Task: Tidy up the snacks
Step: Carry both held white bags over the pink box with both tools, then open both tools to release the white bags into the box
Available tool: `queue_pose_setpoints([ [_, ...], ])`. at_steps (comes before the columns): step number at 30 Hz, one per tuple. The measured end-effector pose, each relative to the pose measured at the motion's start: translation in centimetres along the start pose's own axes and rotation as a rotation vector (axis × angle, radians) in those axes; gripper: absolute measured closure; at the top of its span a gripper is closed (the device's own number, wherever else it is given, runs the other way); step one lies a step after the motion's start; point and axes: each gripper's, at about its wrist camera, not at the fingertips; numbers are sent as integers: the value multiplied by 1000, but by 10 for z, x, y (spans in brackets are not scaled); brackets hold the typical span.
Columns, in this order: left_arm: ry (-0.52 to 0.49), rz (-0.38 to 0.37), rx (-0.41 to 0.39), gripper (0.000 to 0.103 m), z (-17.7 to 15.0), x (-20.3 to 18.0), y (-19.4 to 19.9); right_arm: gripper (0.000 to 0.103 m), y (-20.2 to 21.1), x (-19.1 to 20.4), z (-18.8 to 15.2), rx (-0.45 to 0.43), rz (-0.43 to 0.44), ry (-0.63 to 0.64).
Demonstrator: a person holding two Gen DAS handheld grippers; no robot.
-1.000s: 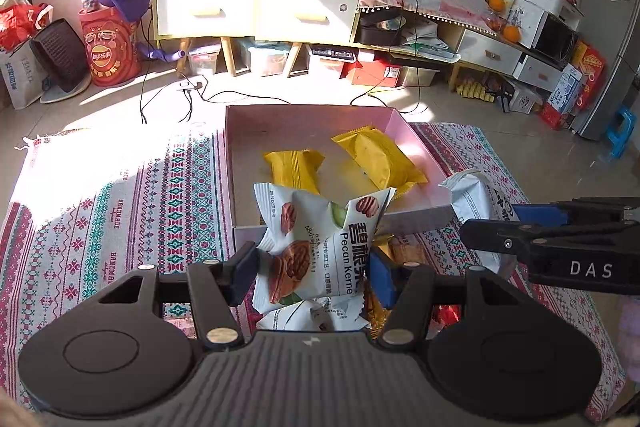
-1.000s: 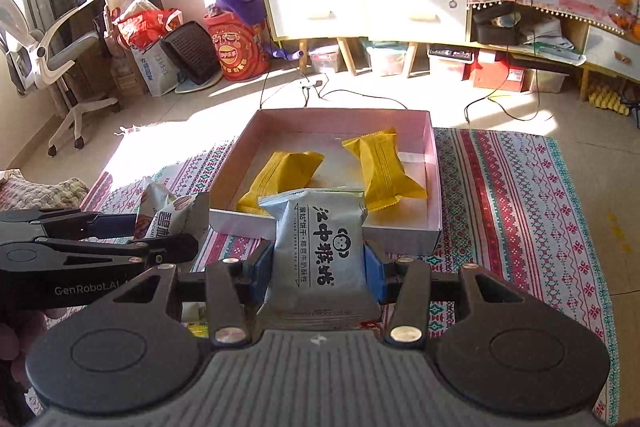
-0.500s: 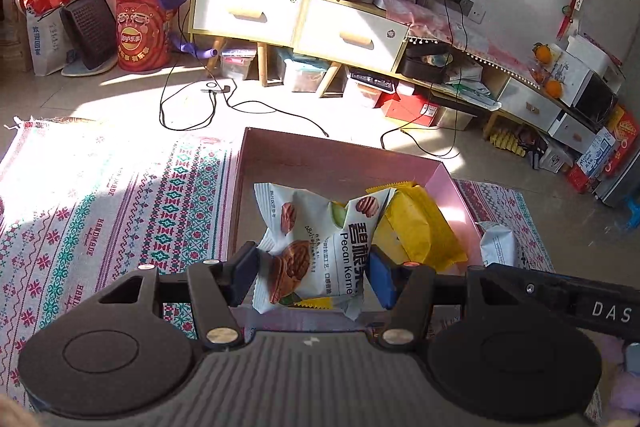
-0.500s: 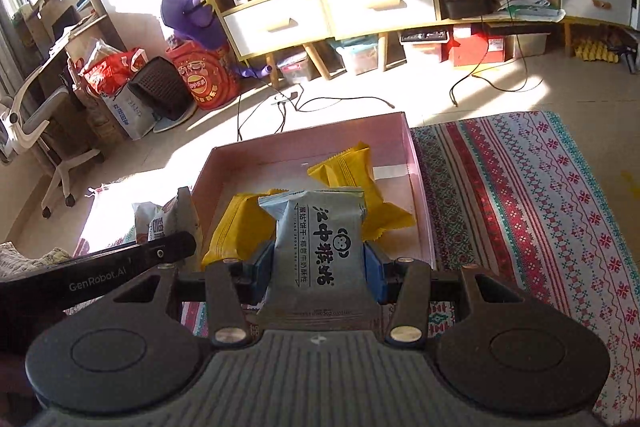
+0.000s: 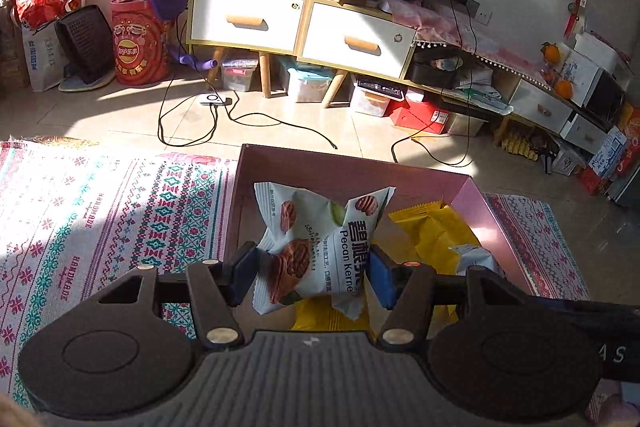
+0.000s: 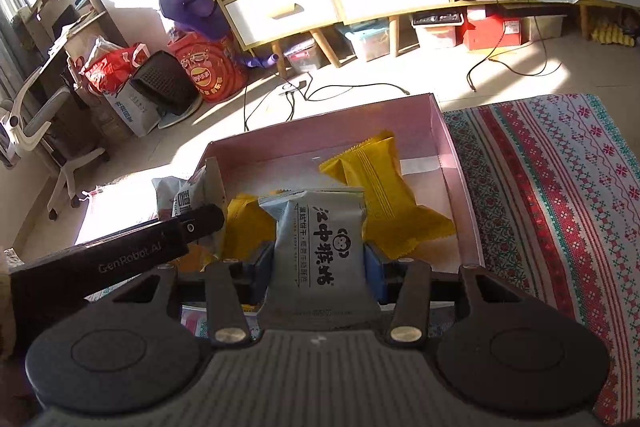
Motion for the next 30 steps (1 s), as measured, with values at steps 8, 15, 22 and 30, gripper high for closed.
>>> queue_pose_setpoints([
  [8, -10, -7, -36, 30, 0, 0, -3, 48, -2, 5, 4, -3, -8, 34],
  [15, -19, 5, -50, 10, 0, -1, 3, 25, 5, 9, 6, -19, -25, 72],
  [22, -48, 12, -45, 5, -5, 1, 16, 15, 16, 4, 4, -25, -28, 74],
  [30, -66, 32, -23, 0, -16, 8, 37, 9, 37, -3, -6, -42, -32, 79],
])
Point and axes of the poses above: each gripper's, at about its wrist camera, not at the fingertips, and y roughly against the way its jaws point, x to its left, z to its top, and after that the axes turned 11 degrees about x, right-handed
